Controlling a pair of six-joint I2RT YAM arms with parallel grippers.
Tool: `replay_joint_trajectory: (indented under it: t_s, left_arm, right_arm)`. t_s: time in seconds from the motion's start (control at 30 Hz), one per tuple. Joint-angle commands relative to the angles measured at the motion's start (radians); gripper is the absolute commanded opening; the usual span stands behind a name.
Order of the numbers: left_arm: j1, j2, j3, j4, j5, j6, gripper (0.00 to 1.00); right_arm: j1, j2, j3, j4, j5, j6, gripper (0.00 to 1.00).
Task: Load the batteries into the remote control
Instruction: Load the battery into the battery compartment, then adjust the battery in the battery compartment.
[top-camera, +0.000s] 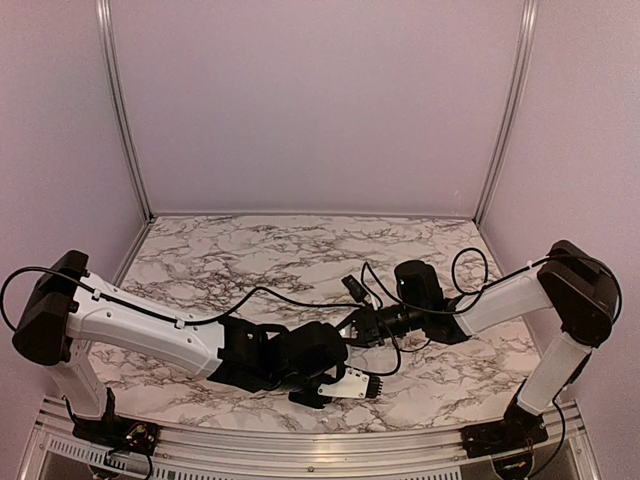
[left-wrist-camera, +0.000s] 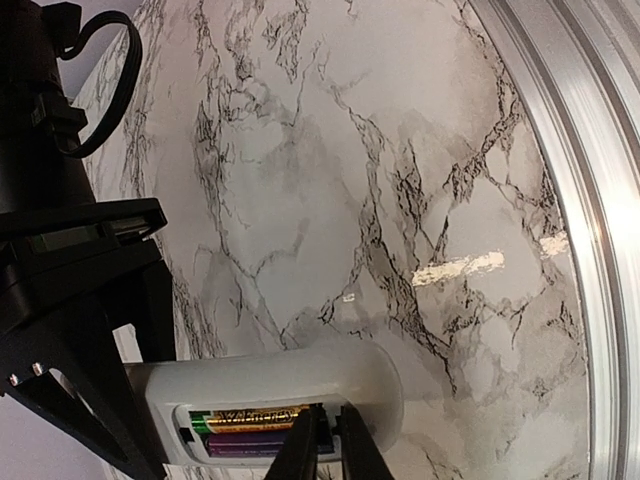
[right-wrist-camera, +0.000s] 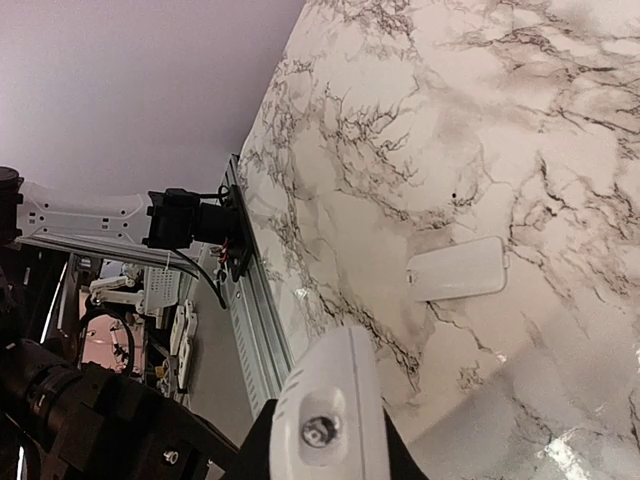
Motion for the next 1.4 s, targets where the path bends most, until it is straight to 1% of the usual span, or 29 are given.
replay_joint_trajectory:
  t_s: [0.0, 0.13, 0.23, 0.27, 0.37, 0.43, 0.47, 0.53, 0.6, 0.63, 0.67, 0.73, 0.8, 0.9, 1.0, 1.13, 1.37]
  left_arm:
    - [0.004, 0.04, -0.059, -0.051, 0.021, -0.034, 0.1]
    - [0.024, -0.033, -0.101, 0.005, 0.007, -0.075, 0.13]
    - [0.05, -0.113, -0.135, 0.061, 0.023, -0.128, 0.14]
    - [0.06, -0.143, -0.148, 0.086, 0.033, -0.152, 0.15]
    - [0.09, -0.239, -0.204, 0.187, 0.051, -0.224, 0.24]
    - [0.113, -0.305, -0.244, 0.243, 0.057, -0.29, 0.36]
    - [0.125, -0.333, -0.261, 0.27, 0.058, -0.332, 0.44]
    - [0.163, -0.391, -0.293, 0.324, 0.063, -0.42, 0.58]
    - [0.207, -0.437, -0.319, 0.358, 0.096, -0.527, 0.76]
    - [0.227, -0.443, -0.321, 0.367, 0.118, -0.577, 0.81]
    - [0.245, -0.448, -0.319, 0.374, 0.152, -0.628, 0.83]
    - [0.273, -0.434, -0.314, 0.393, 0.24, -0.716, 0.83]
    - [0.286, -0.397, -0.302, 0.41, 0.332, -0.772, 0.83]
    - [0.293, -0.324, -0.269, 0.421, 0.44, -0.825, 0.77]
    - [0.295, -0.27, -0.252, 0.444, 0.499, -0.868, 0.73]
    - [0.295, -0.233, -0.239, 0.458, 0.502, -0.901, 0.7]
    - [0.32, -0.187, -0.213, 0.454, 0.48, -0.963, 0.61]
  right_arm:
    - [0.019, -0.067, 0.092, 0.193, -0.103, 0.087, 0.0]
    - [0.007, -0.063, 0.061, 0.213, -0.09, 0.092, 0.0]
    - [-0.01, -0.071, 0.041, 0.211, -0.077, 0.078, 0.0]
    - [-0.017, -0.077, 0.037, 0.205, -0.071, 0.069, 0.0]
    - [-0.034, -0.09, 0.026, 0.199, -0.062, 0.051, 0.0]
    - [-0.044, -0.099, 0.027, 0.186, -0.057, 0.037, 0.0]
    - [-0.048, -0.104, 0.028, 0.182, -0.054, 0.028, 0.0]
    - [-0.051, -0.115, 0.027, 0.173, -0.043, 0.014, 0.0]
    - [-0.052, -0.125, 0.031, 0.163, -0.033, 0.001, 0.0]
    - [-0.053, -0.131, 0.032, 0.163, -0.027, -0.001, 0.0]
    - [-0.052, -0.136, 0.032, 0.161, -0.022, -0.005, 0.0]
    - [-0.053, -0.145, 0.032, 0.162, -0.009, -0.011, 0.0]
    - [-0.052, -0.15, 0.033, 0.165, -0.001, -0.014, 0.0]
    - [-0.052, -0.155, 0.038, 0.163, 0.009, -0.015, 0.0]
    - [-0.052, -0.16, 0.045, 0.143, 0.02, -0.026, 0.0]
    - [-0.049, -0.163, 0.052, 0.138, 0.025, -0.027, 0.0]
    - [-0.046, -0.169, 0.048, 0.147, 0.021, -0.023, 0.0]
